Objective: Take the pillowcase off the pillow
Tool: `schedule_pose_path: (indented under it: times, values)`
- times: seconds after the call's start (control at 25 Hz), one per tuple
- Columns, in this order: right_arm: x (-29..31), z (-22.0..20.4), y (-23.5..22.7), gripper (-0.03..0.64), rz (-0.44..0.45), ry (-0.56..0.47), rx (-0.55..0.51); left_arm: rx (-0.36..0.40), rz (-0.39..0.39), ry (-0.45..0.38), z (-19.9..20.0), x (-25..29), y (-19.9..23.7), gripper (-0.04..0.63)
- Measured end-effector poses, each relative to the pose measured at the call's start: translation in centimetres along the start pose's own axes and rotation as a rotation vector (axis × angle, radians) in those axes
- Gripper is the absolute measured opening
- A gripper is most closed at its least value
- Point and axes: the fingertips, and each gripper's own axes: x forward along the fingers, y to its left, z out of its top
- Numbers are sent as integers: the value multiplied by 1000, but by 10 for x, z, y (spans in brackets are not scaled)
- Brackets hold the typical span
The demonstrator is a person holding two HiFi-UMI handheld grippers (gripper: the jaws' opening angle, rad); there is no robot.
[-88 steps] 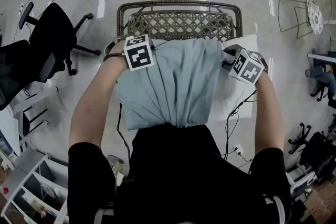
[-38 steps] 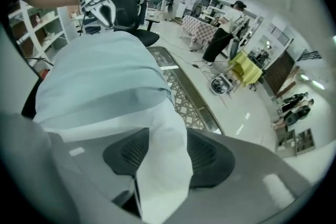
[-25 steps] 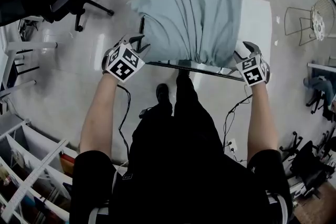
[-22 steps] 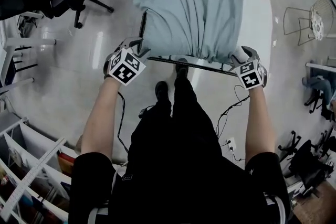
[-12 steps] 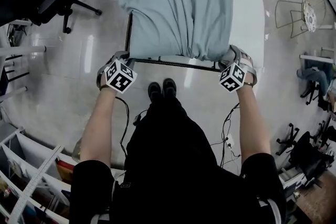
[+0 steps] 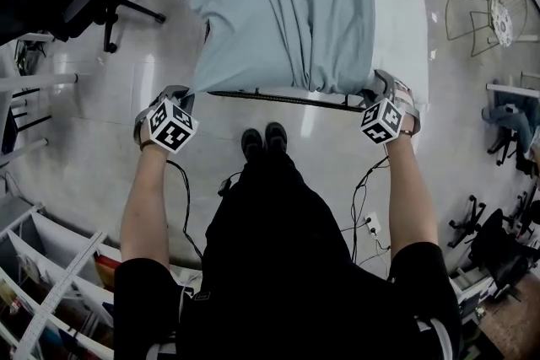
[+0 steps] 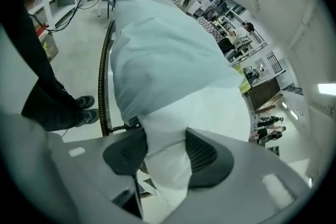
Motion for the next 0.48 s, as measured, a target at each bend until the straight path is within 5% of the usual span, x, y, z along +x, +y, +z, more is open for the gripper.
schedule_pose_path:
  times: [0.48]
  values:
    - [-14, -8, -4, 218, 33, 11, 96, 32, 75, 71, -47, -11, 59, 6]
